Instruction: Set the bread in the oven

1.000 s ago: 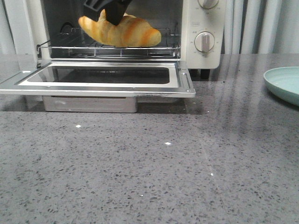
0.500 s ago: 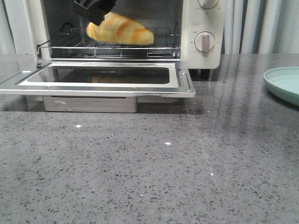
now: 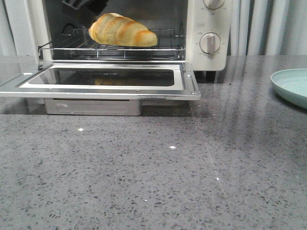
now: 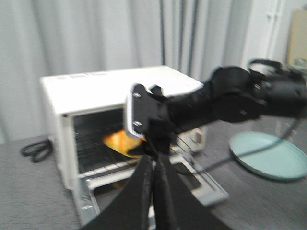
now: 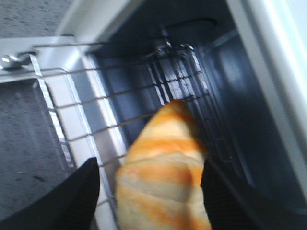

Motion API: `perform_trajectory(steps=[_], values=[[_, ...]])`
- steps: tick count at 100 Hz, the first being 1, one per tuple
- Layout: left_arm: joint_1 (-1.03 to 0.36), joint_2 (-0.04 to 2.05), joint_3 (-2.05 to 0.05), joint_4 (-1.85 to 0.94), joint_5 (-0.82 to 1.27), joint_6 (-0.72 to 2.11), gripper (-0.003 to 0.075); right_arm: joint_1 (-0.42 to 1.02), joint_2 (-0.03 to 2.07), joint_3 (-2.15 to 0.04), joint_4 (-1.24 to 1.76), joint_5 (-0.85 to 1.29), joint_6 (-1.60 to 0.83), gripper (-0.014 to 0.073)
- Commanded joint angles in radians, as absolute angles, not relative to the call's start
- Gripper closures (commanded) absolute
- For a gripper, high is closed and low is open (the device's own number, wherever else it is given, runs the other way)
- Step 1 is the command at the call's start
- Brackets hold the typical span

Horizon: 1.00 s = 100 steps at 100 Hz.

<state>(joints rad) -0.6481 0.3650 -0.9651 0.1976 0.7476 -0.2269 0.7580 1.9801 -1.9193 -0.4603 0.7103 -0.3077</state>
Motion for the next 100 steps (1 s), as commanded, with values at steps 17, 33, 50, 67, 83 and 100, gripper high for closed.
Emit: perform_trajectory(steps=[17,33,50,67,83,100], values=[[-0.497,0.278,-0.973,0.272,0.726,-0.272,0.0742,0.825,1.88,-1.953,-0.493,0.751,-0.301,0.0179],[-0.357,0.194,-0.892,0.235,0.64,-0.227,0.0742,0.876,1.842,-1.953,-0.493,0.841,-0.219,0.0179],[-0.264,0.098,-0.774,0.165,0.554,-0.2,0.0742,0.912,1.801,-1.953,-0.493,0.998,-0.123,0.0179],[-0.212,0.026,-0.661,0.154,0.514,-0.2,0.0742,0.931,1.763,-1.953,-0.484,1.152,-0.112,0.0183],[-0.196,0.012,-0.529,0.121,0.355,-0.2,0.0742,0.932,1.745,-1.953,-0.483,1.281,-0.072,0.0286],[-0.196,0.012,-0.383,0.115,0.25,-0.202,0.0742,0.932,1.719,-1.95,-0.453,1.315,-0.056,0.0482]])
